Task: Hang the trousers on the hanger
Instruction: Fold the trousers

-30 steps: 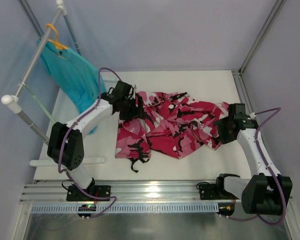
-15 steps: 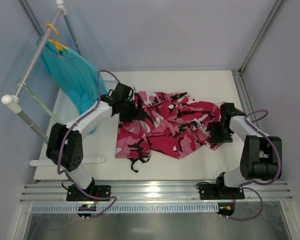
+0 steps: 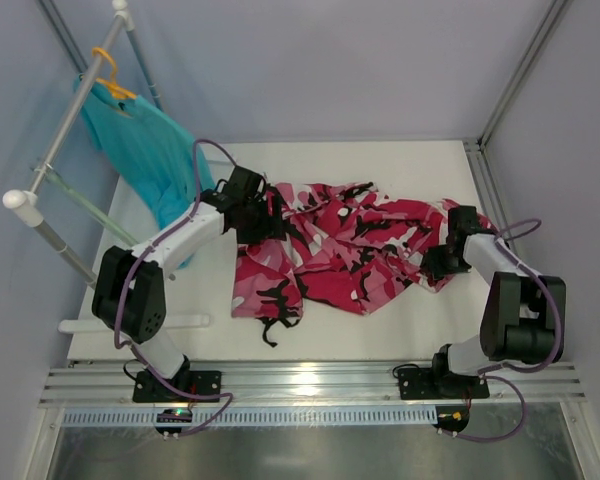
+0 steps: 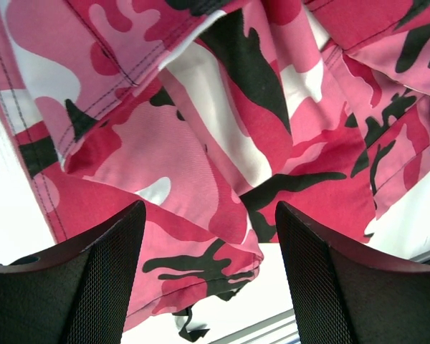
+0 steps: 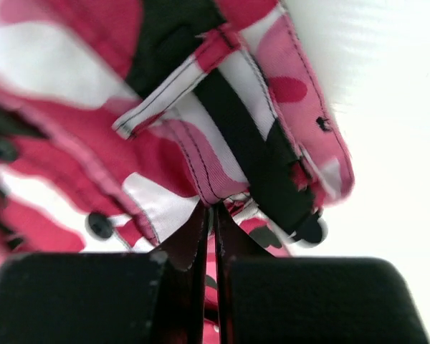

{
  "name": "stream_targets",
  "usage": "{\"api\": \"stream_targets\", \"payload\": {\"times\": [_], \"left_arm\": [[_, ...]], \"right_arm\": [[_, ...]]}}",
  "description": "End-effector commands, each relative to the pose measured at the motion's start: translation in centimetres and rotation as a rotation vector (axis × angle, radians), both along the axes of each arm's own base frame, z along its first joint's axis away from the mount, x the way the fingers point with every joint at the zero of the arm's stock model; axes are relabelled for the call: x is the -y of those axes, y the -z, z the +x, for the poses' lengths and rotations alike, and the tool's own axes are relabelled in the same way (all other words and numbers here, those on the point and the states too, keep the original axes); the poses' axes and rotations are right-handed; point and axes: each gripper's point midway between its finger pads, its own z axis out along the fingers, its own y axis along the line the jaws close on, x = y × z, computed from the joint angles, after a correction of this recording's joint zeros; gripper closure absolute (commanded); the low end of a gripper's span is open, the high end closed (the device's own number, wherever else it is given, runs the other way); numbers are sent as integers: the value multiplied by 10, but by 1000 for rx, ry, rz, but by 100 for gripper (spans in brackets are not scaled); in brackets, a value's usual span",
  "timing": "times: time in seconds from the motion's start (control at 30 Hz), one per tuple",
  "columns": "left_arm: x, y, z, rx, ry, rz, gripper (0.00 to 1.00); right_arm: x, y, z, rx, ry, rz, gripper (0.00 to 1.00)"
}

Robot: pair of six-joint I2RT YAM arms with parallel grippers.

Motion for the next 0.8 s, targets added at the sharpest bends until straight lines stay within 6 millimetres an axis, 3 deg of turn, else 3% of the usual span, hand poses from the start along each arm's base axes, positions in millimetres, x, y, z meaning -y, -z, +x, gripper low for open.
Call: {"api": "stream_targets", "payload": {"times": [0.0, 0.07, 0.1, 0.13, 0.33, 0.47, 0.57, 0.77], "left_arm": [[-8, -11, 7, 44, -44, 27, 27], [-15, -9, 6, 42, -60, 66, 27], [-17, -9, 7, 45, -63, 75, 27], [-18, -11, 8, 53, -55, 85, 26], [-29, -8, 11, 56, -41, 167, 26], [-5, -14, 0, 55, 44, 64, 26], [11, -15, -11, 42, 99, 29, 25], [-11, 19, -21, -36, -13, 132, 23]], "right_arm": [[33, -69, 33, 213, -126, -218, 96], [42, -102, 38, 260, -283, -337, 96], [46, -137, 50, 322, -330, -395, 96], [49, -155, 51, 351, -379, -441, 96], [67, -236, 37, 434, -480, -666, 96], [70, -274, 34, 509, -473, -734, 96], [68, -289, 35, 546, -485, -749, 96], [67, -307, 34, 601, -481, -779, 96]]}}
